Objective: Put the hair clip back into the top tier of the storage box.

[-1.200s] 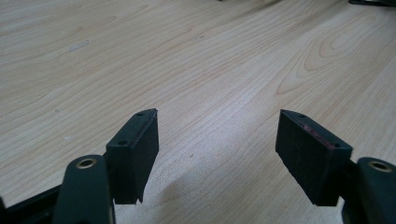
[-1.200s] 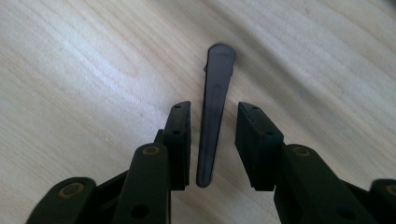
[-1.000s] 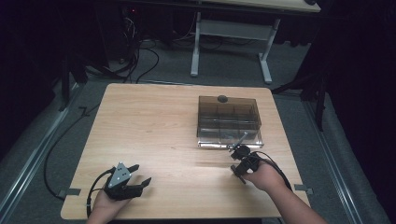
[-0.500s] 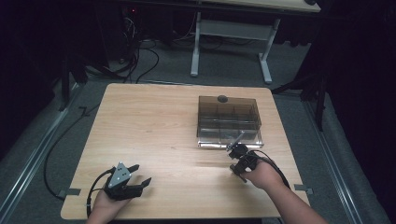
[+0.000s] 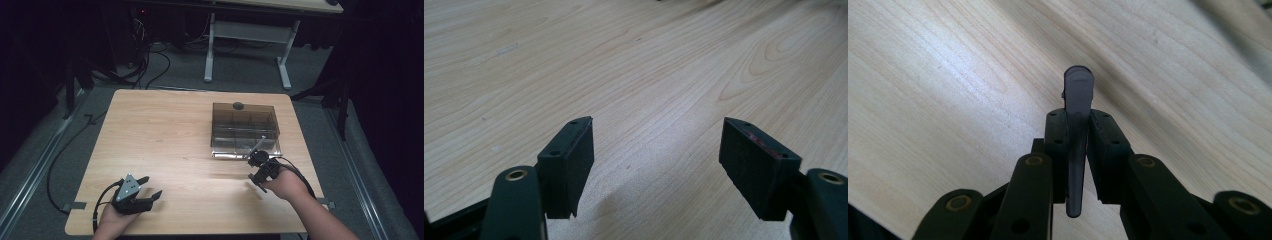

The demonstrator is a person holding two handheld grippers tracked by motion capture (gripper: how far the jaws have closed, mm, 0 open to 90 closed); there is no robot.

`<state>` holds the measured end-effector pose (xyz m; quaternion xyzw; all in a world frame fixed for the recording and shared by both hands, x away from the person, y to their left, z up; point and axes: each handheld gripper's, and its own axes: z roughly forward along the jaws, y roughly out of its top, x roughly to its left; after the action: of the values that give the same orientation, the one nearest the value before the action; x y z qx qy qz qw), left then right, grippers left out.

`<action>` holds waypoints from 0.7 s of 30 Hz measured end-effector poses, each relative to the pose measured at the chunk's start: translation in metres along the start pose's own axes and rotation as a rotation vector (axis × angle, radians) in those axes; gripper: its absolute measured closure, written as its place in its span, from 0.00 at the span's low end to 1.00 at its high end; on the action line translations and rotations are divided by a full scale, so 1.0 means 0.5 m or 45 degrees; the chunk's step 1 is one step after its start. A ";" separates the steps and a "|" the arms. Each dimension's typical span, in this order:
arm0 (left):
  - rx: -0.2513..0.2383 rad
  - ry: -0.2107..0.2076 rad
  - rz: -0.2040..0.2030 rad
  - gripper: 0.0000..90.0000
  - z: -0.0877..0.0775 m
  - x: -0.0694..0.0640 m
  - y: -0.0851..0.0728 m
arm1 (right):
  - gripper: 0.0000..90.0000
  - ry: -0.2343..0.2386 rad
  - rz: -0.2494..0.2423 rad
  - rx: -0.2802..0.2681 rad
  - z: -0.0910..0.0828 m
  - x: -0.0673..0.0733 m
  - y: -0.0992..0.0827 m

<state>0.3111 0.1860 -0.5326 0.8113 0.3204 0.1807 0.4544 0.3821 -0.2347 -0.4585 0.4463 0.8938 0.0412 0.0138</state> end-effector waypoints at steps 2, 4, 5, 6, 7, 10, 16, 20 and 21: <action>0.000 0.000 0.000 0.34 0.000 0.000 0.000 | 0.89 0.000 -0.002 0.000 -0.008 -0.001 -0.001; 0.000 0.000 0.000 0.34 0.000 0.000 0.000 | 0.89 0.002 0.002 -0.002 -0.016 -0.003 -0.001; 0.000 0.000 0.000 0.34 0.000 0.000 0.000 | 0.89 0.002 0.002 -0.002 -0.016 -0.003 -0.001; 0.000 0.000 0.000 0.34 0.000 0.000 0.000 | 0.89 -0.003 -0.005 0.003 -0.024 -0.004 -0.002; 0.000 0.000 0.000 0.34 0.000 0.000 0.000 | 0.89 0.000 -0.005 0.002 -0.029 -0.005 -0.002; 0.000 0.000 0.000 0.34 0.000 0.000 0.000 | 0.89 0.000 -0.002 0.003 -0.043 -0.006 -0.001; 0.000 0.000 0.000 0.34 0.000 0.000 0.000 | 0.89 -0.001 -0.007 -0.008 -0.067 -0.009 0.001; 0.000 -0.001 0.000 0.34 0.000 0.000 0.000 | 0.89 -0.002 -0.007 -0.015 -0.089 -0.011 0.006; 0.000 -0.001 0.000 0.34 0.000 0.000 0.000 | 0.89 -0.002 -0.007 -0.015 -0.089 -0.011 0.006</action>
<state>0.3112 0.1861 -0.5326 0.8114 0.3204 0.1802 0.4545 0.3849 -0.2402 -0.4138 0.4437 0.8948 0.0459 0.0173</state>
